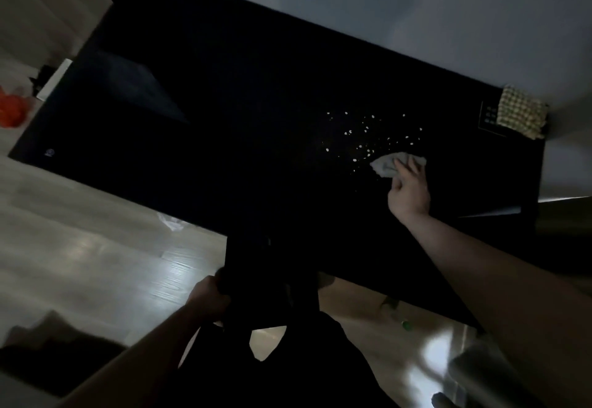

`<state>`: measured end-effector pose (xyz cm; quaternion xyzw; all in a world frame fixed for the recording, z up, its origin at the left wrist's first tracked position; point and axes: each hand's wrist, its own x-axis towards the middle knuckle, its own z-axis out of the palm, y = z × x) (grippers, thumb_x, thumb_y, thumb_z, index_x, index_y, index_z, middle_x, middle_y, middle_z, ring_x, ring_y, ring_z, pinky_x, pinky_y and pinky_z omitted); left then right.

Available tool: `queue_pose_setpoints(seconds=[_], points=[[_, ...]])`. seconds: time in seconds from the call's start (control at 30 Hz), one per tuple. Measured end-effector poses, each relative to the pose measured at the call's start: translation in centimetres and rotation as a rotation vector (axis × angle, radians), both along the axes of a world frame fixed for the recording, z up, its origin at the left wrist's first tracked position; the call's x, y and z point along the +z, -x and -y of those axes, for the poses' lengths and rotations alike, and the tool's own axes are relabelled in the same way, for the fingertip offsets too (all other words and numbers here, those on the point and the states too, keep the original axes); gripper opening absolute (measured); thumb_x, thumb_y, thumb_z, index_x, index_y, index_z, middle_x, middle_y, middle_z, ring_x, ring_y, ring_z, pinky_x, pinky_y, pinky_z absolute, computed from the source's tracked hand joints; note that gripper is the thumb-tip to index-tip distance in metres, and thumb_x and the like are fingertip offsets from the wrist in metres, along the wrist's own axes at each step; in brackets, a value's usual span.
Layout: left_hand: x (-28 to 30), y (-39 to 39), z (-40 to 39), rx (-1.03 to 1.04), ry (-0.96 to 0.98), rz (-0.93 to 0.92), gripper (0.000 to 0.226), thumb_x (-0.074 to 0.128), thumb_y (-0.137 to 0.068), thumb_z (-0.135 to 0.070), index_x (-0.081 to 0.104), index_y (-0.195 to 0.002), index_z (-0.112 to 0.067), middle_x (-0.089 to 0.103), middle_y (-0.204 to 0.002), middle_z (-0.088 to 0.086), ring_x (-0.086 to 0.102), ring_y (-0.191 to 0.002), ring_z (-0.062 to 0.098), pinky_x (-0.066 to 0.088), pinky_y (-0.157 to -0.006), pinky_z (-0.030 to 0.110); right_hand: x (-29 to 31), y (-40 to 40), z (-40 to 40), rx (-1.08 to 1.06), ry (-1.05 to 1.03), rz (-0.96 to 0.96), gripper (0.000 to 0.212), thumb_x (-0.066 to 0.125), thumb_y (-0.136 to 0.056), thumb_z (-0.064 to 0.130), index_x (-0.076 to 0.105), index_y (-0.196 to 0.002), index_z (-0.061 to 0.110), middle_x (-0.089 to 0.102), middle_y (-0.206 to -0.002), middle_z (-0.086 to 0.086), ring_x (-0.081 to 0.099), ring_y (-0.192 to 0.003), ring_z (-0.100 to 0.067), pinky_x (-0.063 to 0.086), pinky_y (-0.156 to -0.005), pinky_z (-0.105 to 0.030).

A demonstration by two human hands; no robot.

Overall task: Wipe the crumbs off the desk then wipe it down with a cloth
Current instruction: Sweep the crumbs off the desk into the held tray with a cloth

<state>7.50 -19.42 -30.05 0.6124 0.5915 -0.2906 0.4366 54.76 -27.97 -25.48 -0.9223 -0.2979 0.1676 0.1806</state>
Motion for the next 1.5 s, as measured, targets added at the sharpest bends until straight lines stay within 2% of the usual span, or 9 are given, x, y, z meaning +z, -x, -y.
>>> queue_pose_setpoints(seconds=[0.2,0.47,0.57,0.73,0.8,1.0,1.1,1.27,1.5], points=[[-0.1,-1.3,1.5,0.030,0.010,-0.012,0.034,0.063,-0.062,-0.029,0.072,-0.088,-0.009,0.076,-0.081,0.007,0.076,-0.079,0.022,0.061,-0.070,0.034,-0.2,8.4,0.8,0.229,-0.148,0.025,0.055,0.052,-0.094,-0.001,0.056,-0.142,0.026,0.044,-0.158,-0.001,0.024,-0.154,-0.029,0.031,-0.123,-0.046],[0.6,-2.4,2.9,0.023,0.006,0.018,0.040,0.062,-0.064,-0.025,0.071,-0.102,-0.017,0.077,-0.090,0.007,0.076,-0.083,0.024,0.064,-0.076,0.038,1.6,22.2,6.9,0.593,-0.216,-0.436,0.044,0.033,-0.108,0.013,0.057,-0.144,0.024,0.040,-0.160,0.009,0.014,-0.154,-0.003,0.021,-0.126,-0.032],[1.2,-3.1,3.1,0.015,0.007,0.027,0.035,0.062,-0.066,-0.024,0.070,-0.098,-0.012,0.076,-0.091,0.011,0.075,-0.085,0.027,0.061,-0.075,0.037,2.8,21.0,6.4,0.494,-0.274,-0.545,0.046,0.039,-0.106,0.008,0.057,-0.143,0.028,0.042,-0.158,0.012,0.026,-0.151,-0.001,0.027,-0.124,-0.031],[1.3,-3.5,3.7,0.065,0.016,0.023,0.028,0.064,-0.067,-0.024,0.071,-0.091,-0.012,0.076,-0.086,0.008,0.075,-0.078,0.023,0.064,-0.074,0.039,3.1,11.1,1.3,0.269,-0.366,-0.262,0.055,0.044,-0.095,-0.009,0.061,-0.139,0.021,0.049,-0.154,0.001,0.037,-0.148,-0.012,0.033,-0.121,-0.030],[0.6,-3.2,3.8,0.089,0.022,0.022,0.029,0.063,-0.065,-0.025,0.072,-0.089,-0.013,0.076,-0.084,0.006,0.075,-0.076,0.022,0.065,-0.074,0.040,3.4,6.7,-1.8,0.205,-0.344,-0.156,0.054,0.045,-0.095,-0.007,0.061,-0.139,0.021,0.048,-0.155,-0.002,0.037,-0.149,-0.016,0.030,-0.121,-0.026],[1.1,-3.4,4.3,0.126,0.010,0.040,0.025,0.063,-0.067,-0.020,0.075,-0.088,-0.015,0.076,-0.081,0.004,0.075,-0.074,0.020,0.065,-0.072,0.038,1.4,0.4,-7.6,0.244,-0.101,-0.062,0.046,0.045,-0.104,0.009,0.052,-0.146,0.023,0.034,-0.164,0.000,0.023,-0.154,-0.022,0.027,-0.125,-0.042],[1.2,-3.3,4.6,0.130,0.001,0.040,0.028,0.061,-0.066,-0.021,0.074,-0.090,-0.014,0.076,-0.083,0.006,0.076,-0.077,0.023,0.064,-0.072,0.039,0.0,2.2,-7.3,0.297,-0.044,0.033,0.048,0.047,-0.102,0.010,0.049,-0.149,0.019,0.031,-0.165,-0.004,0.014,-0.156,-0.029,0.021,-0.127,-0.045],[1.6,-3.4,4.7,0.143,0.024,0.043,0.031,0.060,-0.063,-0.024,0.073,-0.088,-0.011,0.076,-0.083,0.008,0.076,-0.077,0.024,0.064,-0.073,0.041,-0.3,9.0,-2.3,0.500,-0.123,0.066,0.051,0.053,-0.095,0.011,0.055,-0.144,0.022,0.042,-0.159,-0.003,0.026,-0.153,-0.031,0.031,-0.122,-0.046],[2.7,-4.0,4.6,0.129,0.021,0.020,0.028,0.063,-0.068,-0.027,0.073,-0.089,-0.011,0.077,-0.085,0.009,0.075,-0.079,0.024,0.064,-0.076,0.039,0.9,20.2,7.0,0.822,-0.113,-0.325,0.046,0.037,-0.104,0.015,0.054,-0.146,0.024,0.038,-0.162,0.005,0.014,-0.155,-0.012,0.022,-0.125,-0.040]])
